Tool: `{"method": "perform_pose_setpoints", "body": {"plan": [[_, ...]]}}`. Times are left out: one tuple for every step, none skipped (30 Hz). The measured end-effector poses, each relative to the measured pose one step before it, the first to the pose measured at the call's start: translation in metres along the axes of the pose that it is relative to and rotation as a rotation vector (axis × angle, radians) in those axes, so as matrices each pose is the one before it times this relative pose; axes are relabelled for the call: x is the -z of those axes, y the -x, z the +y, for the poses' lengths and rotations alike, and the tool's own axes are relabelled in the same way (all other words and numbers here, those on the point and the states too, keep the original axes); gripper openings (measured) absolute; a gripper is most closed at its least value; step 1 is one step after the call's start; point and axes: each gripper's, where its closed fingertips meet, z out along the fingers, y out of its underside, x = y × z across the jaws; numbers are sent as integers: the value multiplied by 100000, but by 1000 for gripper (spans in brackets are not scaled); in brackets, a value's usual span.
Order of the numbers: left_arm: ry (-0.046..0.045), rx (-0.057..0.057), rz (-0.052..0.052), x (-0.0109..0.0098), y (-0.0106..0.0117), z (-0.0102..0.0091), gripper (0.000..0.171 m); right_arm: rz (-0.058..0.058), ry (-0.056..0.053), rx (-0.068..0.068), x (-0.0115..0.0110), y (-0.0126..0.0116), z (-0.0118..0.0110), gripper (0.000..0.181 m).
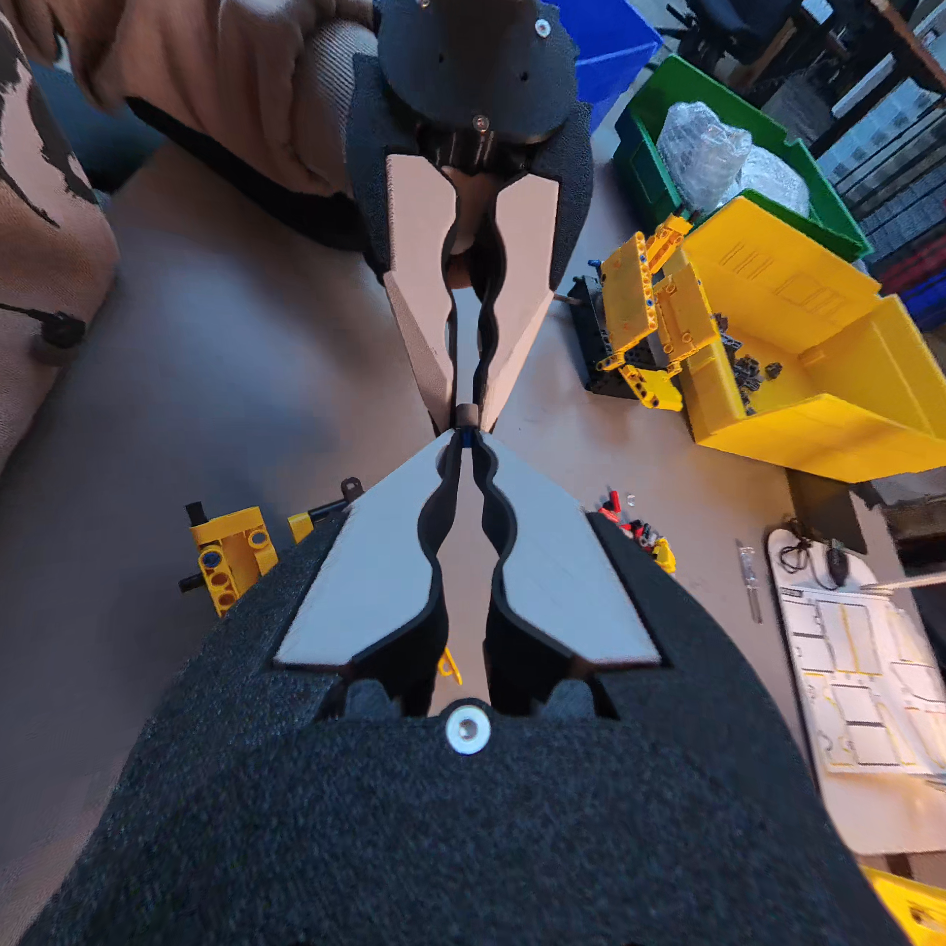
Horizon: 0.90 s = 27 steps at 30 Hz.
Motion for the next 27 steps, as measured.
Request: {"method": "perform_pose_setpoints", "body": {"plan": [[-2420,1983,842,244,75,-333,6,2186,-346,2673,97,-180,-297,2],[-2184,2148,1304,210,-9,-374,6,404,-1778,182,149,-111,-344,2],[-2041,1140,267,144,52,-349,6,-659,-2022,-1105,168,-116,-243,2],[-1602,905,156,100,27,-310,6,-1045,-1665,-1300,161,-106,-137,2],[-1973,1194,565,150,5,-363,6,-957,-2112,-1240,153,-73,-213,2],[-2466,1053,356,202,9,-460,6,-134,-2749,-930,159,-125,-343,2],[-2329,690,305,182,-41,-450,6,-707,-2846,-1454,159,-52,-358,2],[-2119,924,214,112,-48,-399,6,-1287,-2618,-1977,156,-17,-287,2],[-1992,1175,620,60,-62,-311,6,-1446,-2026,-1934,131,-3,-188,2],[-2005,1136,902,99,-80,-327,6,-1193,-1152,-1323,88,36,-85,2],[-2179,1119,663,195,-35,-384,7,-1031,-1538,-1321,75,75,-187,1],[-11898,3521,-5400,1489,1224,-1913,7,-984,4970,725,219,32,986,1],[-13766,7555,-5435,2639,2045,-2817,6,1880,9471,2238,308,-236,2484,2],[-10007,-687,-4507,2194,1343,-2525,6,-1766,-5163,-9006,341,221,581,1],[419,-4498,-677,668,47,-475,6,5,-9811,-9350,337,-219,-728,2],[1535,-1809,-649,-335,-240,507,7,3055,-3073,9,-7,-614,-651,2],[2794,1811,172,-697,-238,1090,7,192,-66,2256,-246,-322,-576,2],[4296,2312,17,-631,22,1213,7,-500,-1027,862,-297,-378,-560,2],[4517,-6,-1638,-407,333,938,6,-43,327,-216,-268,-476,-49,2],[2990,-1336,-2170,-227,400,640,6,470,2626,191,-148,-458,581,3],[3062,449,-1323,-185,380,793,6,3318,3190,17,66,-768,856,3],[4402,1602,-2267,-214,551,1114,7,5355,2208,-1004,362,-1097,772,3],[4419,463,-2969,-233,563,1116,7,6313,1045,-1911,695,-1392,532,3],[3502,55,-2179,-217,359,785,7,9116,956,-1780,1045,-2051,396,3],[1159,337,-1112,-188,146,284,7,11027,807,-746,1337,-2609,301,3],[-442,744,237,-131,-64,-17,7,11519,123,-376,1502,-2934,195,3],[-368,1016,415,-129,-107,13,7,12675,86,-837,1617,-3342,193,3]]}}
